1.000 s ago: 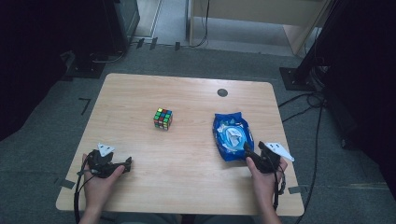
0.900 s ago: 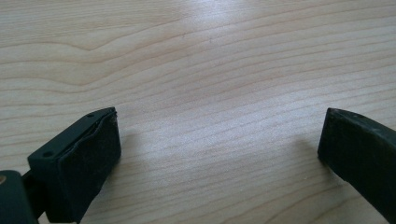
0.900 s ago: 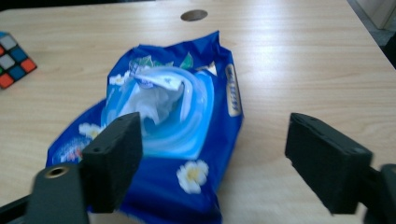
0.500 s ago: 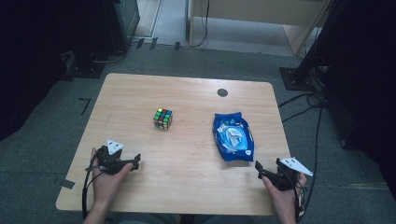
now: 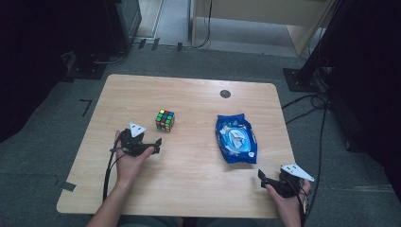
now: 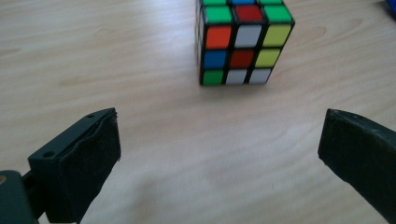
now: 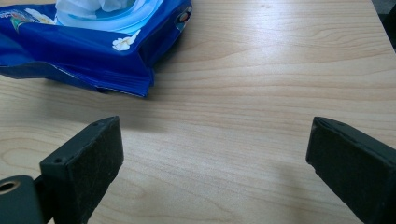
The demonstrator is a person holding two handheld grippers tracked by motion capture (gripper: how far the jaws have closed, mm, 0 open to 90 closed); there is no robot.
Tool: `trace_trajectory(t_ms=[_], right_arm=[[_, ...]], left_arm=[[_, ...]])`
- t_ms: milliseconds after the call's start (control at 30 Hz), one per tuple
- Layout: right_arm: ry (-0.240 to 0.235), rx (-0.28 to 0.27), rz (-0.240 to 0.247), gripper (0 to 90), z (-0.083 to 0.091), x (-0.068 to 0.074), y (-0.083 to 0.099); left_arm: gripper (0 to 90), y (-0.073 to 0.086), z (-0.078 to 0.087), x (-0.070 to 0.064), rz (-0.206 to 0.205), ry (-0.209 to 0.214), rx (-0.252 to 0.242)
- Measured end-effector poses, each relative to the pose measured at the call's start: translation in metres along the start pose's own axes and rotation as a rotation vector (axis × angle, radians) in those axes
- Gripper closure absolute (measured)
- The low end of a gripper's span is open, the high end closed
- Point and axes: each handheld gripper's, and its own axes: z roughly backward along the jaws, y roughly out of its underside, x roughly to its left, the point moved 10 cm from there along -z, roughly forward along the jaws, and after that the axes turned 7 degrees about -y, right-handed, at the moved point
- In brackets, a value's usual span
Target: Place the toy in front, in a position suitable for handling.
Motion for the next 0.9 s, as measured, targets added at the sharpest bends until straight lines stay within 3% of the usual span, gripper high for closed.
trace_trajectory(t_ms=[100,300,600,667,767,900], right_arm=[[0.0,0.001,0.002,4.6,-0.001,0.0,0.001],[-0.003,0.001,0.002,4.8,-0.001,0.0,0.001],[0.002,0.006,0.004,5.1,-0.001,0.001,0.002],[0.003,0.007,0.007,5.2,-0.002,0.001,0.002],[0.004,0.009,0.006,5.3,-0.002,0.001,0.002],[0.005,0.01,0.007,5.4,-0.002,0.001,0.002]], left_arm=[[0.0,-0.014,-0.014,-0.007,-0.009,0.011,-0.011],[0.0,-0.025,-0.028,-0.016,-0.012,0.029,-0.018],[0.0,-0.033,-0.056,-0.023,-0.007,0.0,0.016],[0.0,-0.033,-0.066,-0.026,-0.025,-0.016,0.04],[11.8,-0.034,-0.073,-0.027,-0.033,-0.072,0.042],[33.1,-0.038,-0.074,-0.027,-0.045,-0.099,0.017]])
